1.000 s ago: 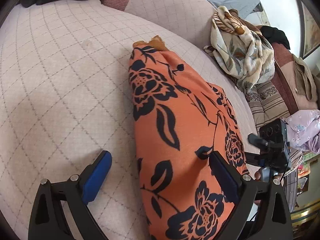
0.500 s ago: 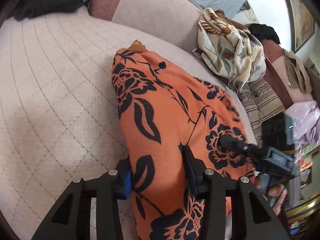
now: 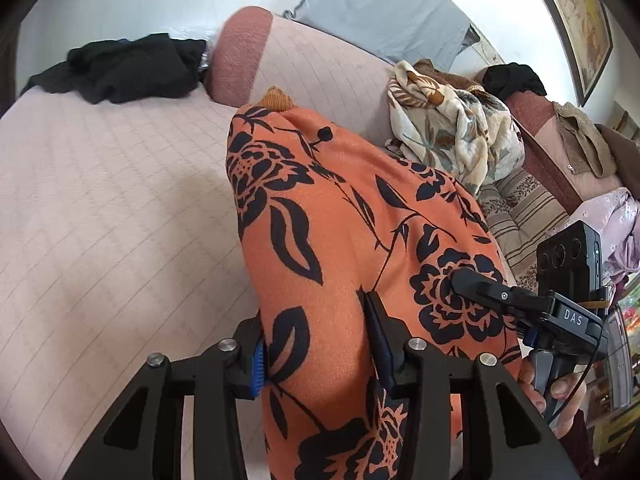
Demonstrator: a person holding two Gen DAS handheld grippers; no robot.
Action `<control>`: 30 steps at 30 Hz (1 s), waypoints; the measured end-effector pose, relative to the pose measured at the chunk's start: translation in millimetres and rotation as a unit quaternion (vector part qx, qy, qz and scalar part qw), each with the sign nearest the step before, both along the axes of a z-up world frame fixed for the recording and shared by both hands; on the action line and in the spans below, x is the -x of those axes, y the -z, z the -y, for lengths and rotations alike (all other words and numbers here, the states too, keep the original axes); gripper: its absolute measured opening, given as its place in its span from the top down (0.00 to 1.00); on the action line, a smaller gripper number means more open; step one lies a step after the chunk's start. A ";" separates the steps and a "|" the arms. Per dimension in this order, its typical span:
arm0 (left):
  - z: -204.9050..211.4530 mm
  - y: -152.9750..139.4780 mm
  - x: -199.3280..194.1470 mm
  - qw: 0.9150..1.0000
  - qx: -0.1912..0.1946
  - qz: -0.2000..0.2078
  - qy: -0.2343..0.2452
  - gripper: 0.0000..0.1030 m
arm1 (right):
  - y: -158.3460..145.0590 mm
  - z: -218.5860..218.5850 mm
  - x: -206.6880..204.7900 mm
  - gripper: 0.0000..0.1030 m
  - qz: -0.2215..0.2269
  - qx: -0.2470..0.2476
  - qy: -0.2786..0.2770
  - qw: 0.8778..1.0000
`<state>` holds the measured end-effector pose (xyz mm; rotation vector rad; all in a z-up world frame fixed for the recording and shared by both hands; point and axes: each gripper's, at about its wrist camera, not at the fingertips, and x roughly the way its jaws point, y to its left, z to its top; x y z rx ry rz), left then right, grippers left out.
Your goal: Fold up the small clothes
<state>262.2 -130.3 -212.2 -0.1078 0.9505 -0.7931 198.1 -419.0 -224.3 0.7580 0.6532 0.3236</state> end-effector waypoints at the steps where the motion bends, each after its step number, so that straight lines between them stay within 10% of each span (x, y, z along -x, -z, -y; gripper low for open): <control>1: -5.6 -1.1 3.5 1.000 -0.002 -0.003 -0.004 0.57 | -0.3 -3.6 3.3 0.49 0.000 -0.002 -0.002 1.000; 13: -34.7 32.6 42.4 0.998 -0.043 -0.045 -0.026 0.56 | 27.3 -47.1 38.0 0.49 -0.033 -0.035 -0.008 0.999; 19: -33.1 50.7 41.4 0.991 -0.098 -0.068 -0.052 0.41 | 69.5 -53.1 31.1 0.42 -0.137 -0.020 0.011 0.990; 30: -68.5 26.4 110.5 0.970 -0.198 0.067 -0.125 0.25 | -4.3 -66.0 112.0 0.38 -0.013 0.130 0.086 0.988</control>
